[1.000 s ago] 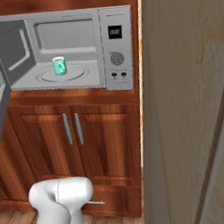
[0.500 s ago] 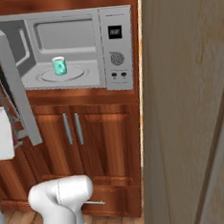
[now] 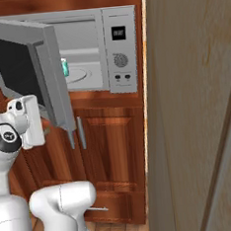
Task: Place the microwavable item in the microwave. Then, close the microwave door and press the start button.
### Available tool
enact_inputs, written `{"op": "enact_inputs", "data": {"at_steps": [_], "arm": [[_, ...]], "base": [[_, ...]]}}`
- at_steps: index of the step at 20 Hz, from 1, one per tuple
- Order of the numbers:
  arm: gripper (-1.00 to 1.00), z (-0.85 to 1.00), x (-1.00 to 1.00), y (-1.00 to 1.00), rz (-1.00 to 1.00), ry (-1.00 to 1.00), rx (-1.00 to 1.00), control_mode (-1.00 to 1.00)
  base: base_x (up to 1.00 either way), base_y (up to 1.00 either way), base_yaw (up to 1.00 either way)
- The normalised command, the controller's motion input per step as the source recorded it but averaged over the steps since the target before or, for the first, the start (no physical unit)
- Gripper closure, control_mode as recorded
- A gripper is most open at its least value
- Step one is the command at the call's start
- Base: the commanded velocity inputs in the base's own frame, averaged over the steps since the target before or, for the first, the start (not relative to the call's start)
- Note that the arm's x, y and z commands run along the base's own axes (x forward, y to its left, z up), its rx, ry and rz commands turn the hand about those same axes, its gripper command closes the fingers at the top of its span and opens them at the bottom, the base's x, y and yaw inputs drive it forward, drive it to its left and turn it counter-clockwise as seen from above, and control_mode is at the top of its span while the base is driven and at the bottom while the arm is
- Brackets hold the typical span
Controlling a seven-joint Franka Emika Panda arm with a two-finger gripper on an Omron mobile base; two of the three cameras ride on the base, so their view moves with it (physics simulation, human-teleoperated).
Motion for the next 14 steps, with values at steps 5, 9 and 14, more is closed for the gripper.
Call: {"op": "enact_inputs", "data": {"at_steps": [5,9,14], "arm": [[-1.0,0.15,0.82,-0.22,0.09,0.0,0.04,-1.0],[-1.0,0.14,0.81,-0.16,0.1,0.0,0.03,-1.0],[-1.0,0.17,0.81,-0.13,0.09,0.02,0.04,-1.0]], "base": [[0.0,0.0,0.0],[0.0,0.0,0.0],[0.0,0.0,0.0]]}}
